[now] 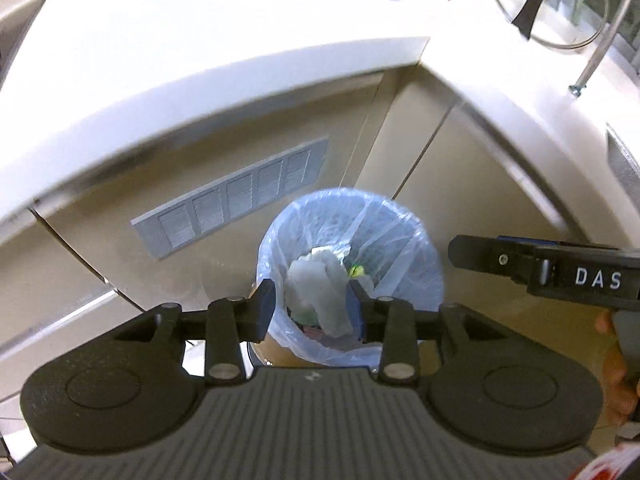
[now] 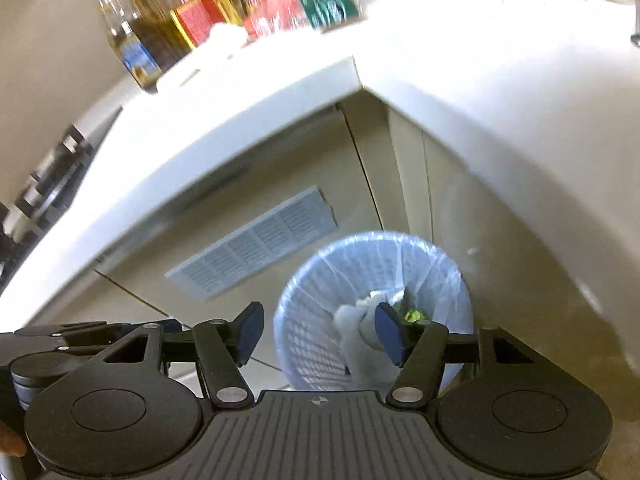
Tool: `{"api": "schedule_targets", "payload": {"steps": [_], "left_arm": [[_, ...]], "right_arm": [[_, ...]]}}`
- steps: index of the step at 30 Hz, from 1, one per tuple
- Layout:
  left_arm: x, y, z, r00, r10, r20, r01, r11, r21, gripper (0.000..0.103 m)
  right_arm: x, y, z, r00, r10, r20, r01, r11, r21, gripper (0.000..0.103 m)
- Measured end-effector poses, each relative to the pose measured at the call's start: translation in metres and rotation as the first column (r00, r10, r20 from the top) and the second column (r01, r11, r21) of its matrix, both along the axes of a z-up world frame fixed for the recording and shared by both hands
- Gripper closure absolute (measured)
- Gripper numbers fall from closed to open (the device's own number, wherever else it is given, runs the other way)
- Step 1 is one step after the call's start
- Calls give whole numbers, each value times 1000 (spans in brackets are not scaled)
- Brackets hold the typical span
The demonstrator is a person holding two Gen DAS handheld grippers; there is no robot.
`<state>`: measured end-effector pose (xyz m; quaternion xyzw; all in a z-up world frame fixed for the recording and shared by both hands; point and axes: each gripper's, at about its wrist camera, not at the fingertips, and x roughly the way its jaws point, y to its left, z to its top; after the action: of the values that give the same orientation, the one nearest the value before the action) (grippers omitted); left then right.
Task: Collect trash
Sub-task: 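Raise both open grippers from the bin back to the counter, then reach the open left gripper around the clear bottle with green label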
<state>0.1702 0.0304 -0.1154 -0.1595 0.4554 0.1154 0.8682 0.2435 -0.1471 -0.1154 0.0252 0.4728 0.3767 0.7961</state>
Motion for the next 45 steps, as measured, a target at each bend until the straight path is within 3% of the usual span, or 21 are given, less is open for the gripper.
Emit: {"api": "schedule_targets", "payload": {"steps": [7, 18, 30, 34, 36, 38, 45], "left_arm": [[-9, -7, 47, 996, -10, 90, 6, 999, 45, 59], [3, 18, 89, 980, 4, 197, -29, 992, 124, 58], [48, 70, 108, 969, -20, 245, -22, 985, 168, 57], [76, 80, 113, 959, -66, 277, 22, 987, 158, 52], [94, 85, 114, 952, -91, 294, 51, 988, 143, 44], [112, 90, 113, 942, -114, 314, 78, 989, 126, 30], [182, 112, 98, 912, -195, 361, 172, 980, 95, 19]], "right_arm": [[0, -15, 33, 999, -18, 34, 16, 997, 75, 34], [22, -22, 66, 990, -97, 103, 79, 984, 162, 33], [101, -21, 86, 960, -267, 86, 233, 930, 285, 33], [125, -19, 89, 941, -326, 96, 284, 910, 302, 33], [133, -18, 89, 931, -349, 103, 306, 904, 298, 33], [138, -18, 88, 924, -369, 105, 325, 899, 295, 33], [148, -21, 78, 893, -441, 89, 406, 876, 262, 33]]}}
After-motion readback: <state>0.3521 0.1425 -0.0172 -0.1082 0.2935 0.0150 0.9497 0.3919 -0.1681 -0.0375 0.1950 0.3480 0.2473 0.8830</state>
